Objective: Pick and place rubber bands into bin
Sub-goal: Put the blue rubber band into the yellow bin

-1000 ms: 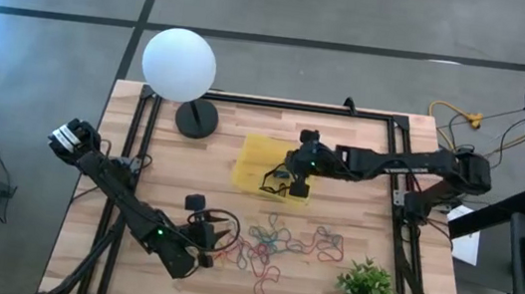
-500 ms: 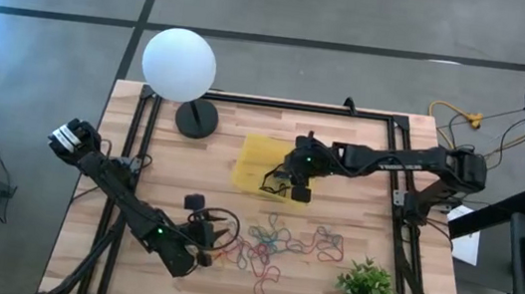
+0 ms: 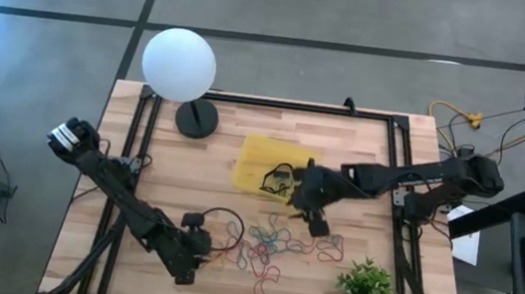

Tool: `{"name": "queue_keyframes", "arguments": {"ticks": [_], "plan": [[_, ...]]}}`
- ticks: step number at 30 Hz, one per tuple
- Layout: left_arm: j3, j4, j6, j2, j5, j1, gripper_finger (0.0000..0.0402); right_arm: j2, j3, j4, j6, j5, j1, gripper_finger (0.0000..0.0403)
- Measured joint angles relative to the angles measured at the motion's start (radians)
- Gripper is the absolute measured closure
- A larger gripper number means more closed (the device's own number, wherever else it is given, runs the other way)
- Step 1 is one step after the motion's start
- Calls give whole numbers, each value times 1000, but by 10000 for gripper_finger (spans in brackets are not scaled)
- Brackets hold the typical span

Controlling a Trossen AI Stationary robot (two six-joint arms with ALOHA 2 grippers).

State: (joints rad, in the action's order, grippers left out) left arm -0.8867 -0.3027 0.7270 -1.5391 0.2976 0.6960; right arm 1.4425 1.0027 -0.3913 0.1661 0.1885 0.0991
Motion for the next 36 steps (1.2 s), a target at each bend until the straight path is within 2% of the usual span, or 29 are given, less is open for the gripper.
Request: {"name": "queue_keyframes", "arguments": {"ticks": [5,8,13,19,22,36], "plan": [[0,-167,245,3,-215,24,283,-9,0,8,-48,-2,128,260],[-1,-262,373,3,-258,66,283,-6,-5,15,-89,-2,196,263],[-6,-290,468,5,-197,125,283,-1,-15,79,-114,-16,273,263],[-6,-299,467,4,-104,130,283,-1,-18,120,-110,-58,305,264],[-1,-344,466,-1,-103,130,283,-1,-18,121,-126,-58,305,266],[31,-342,392,-16,-106,132,283,-1,-31,145,-145,-58,316,266]]}}
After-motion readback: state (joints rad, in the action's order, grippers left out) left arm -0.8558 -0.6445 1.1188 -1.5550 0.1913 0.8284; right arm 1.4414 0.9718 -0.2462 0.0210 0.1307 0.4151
